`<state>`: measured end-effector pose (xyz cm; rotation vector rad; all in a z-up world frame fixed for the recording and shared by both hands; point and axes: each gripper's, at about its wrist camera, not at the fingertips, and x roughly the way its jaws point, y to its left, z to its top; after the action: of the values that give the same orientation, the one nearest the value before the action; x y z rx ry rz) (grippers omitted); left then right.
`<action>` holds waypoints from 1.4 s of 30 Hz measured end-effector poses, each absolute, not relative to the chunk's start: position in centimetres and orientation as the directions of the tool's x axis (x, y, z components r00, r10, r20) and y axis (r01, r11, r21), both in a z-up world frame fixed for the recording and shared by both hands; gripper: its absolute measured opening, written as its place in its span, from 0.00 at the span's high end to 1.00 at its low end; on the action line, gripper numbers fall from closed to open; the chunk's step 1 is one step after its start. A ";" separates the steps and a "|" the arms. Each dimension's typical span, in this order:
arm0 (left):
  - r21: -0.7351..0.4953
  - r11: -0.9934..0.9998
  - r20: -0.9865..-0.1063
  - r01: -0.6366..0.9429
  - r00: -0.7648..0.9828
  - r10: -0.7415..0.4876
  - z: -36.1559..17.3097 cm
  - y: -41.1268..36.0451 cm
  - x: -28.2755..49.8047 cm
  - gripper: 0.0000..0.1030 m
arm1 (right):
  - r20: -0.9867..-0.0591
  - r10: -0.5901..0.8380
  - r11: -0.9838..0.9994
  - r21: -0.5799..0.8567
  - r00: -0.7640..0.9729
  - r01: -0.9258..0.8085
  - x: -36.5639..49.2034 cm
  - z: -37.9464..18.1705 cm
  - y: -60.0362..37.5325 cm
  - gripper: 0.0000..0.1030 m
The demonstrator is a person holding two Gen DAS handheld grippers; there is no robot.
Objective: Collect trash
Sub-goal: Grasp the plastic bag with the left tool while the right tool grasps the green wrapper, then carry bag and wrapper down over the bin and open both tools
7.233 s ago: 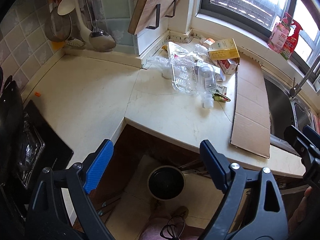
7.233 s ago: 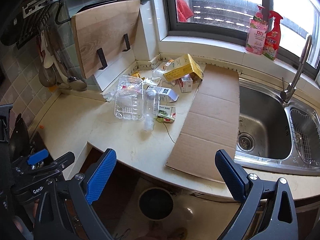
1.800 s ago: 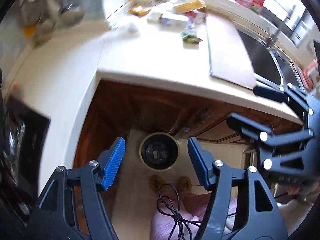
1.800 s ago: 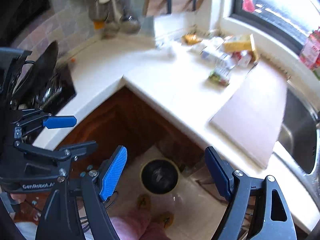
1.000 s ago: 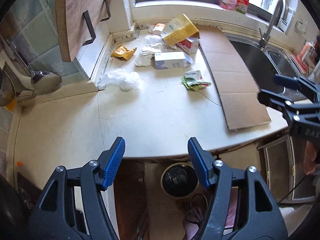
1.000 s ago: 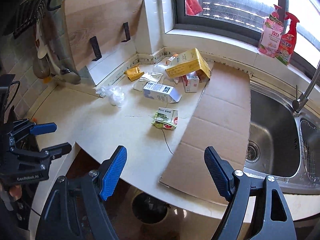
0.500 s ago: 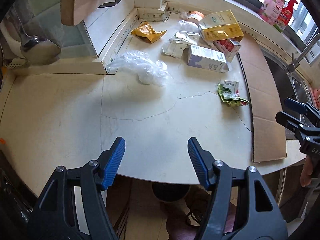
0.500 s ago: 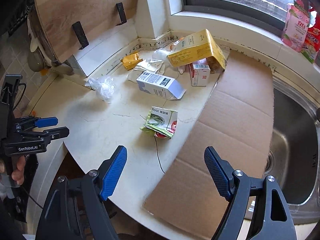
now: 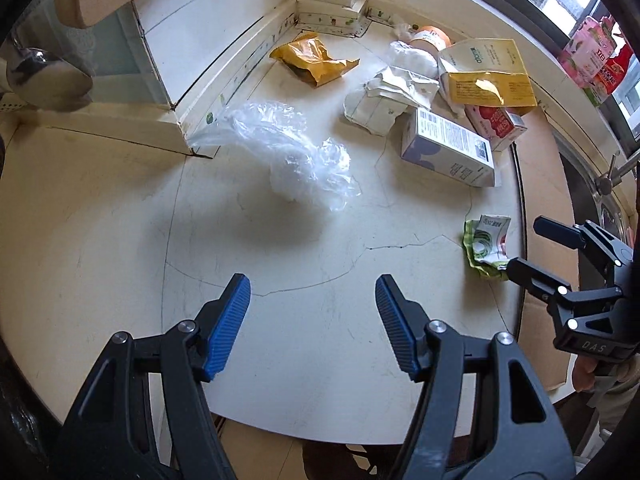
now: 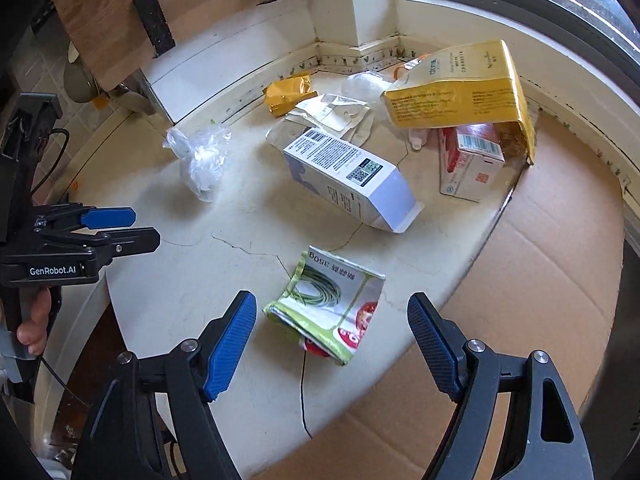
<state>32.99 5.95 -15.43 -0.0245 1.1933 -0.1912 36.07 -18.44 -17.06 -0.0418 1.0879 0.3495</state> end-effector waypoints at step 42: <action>-0.235 0.958 -0.871 -0.167 0.474 -0.131 -17.5 6.0 38.2 0.73 | -0.850 0.259 0.965 0.208 0.459 -0.160 35.2 -16.0 -24.3 0.95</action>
<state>38.15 6.04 -17.47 -0.3062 1.0821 0.0219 35.17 -24.31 -16.03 0.1032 1.0637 0.2587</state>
